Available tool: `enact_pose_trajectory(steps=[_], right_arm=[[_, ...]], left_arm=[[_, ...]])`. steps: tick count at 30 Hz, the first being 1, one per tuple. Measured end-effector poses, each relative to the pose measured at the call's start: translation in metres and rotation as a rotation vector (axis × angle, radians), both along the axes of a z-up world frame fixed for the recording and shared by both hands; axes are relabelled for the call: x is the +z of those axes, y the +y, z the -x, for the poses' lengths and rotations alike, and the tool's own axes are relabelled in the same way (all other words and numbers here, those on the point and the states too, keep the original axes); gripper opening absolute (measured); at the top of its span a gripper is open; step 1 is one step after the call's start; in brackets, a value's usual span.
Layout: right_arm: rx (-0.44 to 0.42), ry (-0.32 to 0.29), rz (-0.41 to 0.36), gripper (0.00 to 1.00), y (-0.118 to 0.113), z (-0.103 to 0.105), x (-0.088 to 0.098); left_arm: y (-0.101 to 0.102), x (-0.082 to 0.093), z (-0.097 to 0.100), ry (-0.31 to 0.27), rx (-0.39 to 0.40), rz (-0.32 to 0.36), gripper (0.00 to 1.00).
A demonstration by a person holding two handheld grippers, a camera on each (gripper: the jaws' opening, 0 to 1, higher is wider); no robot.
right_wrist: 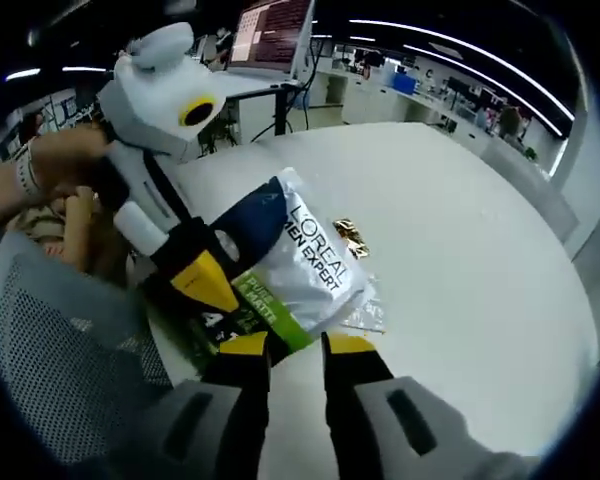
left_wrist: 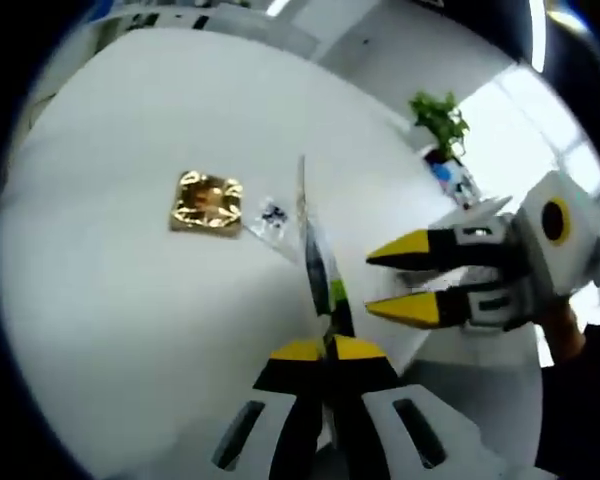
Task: Arrange the skincare products in the storage area until every visible bottle or jar stands upright without overlapping.
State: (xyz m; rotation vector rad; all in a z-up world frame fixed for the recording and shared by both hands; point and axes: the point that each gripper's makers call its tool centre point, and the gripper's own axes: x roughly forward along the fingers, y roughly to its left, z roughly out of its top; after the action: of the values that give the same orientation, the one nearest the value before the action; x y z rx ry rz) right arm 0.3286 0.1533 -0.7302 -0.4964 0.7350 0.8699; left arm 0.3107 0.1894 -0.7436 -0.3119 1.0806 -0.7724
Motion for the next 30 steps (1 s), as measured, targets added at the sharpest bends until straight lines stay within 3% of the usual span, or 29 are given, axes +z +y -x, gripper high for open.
enact_pose_trajectory(steps=[13, 21, 30], right_arm=[[-0.029, 0.051, -0.013, 0.2, -0.013, 0.031, -0.021], [-0.027, 0.036, 0.009, 0.2, -0.023, 0.032, -0.021], [0.026, -0.019, 0.076, 0.19, -0.03, 0.034, -0.022]], left_arm=[[-0.018, -0.02, -0.001, 0.025, -0.03, -0.094, 0.0], [-0.026, -0.024, -0.009, 0.035, -0.056, -0.141, 0.0], [-0.047, -0.031, -0.01, 0.054, -0.055, -0.141, 0.0]])
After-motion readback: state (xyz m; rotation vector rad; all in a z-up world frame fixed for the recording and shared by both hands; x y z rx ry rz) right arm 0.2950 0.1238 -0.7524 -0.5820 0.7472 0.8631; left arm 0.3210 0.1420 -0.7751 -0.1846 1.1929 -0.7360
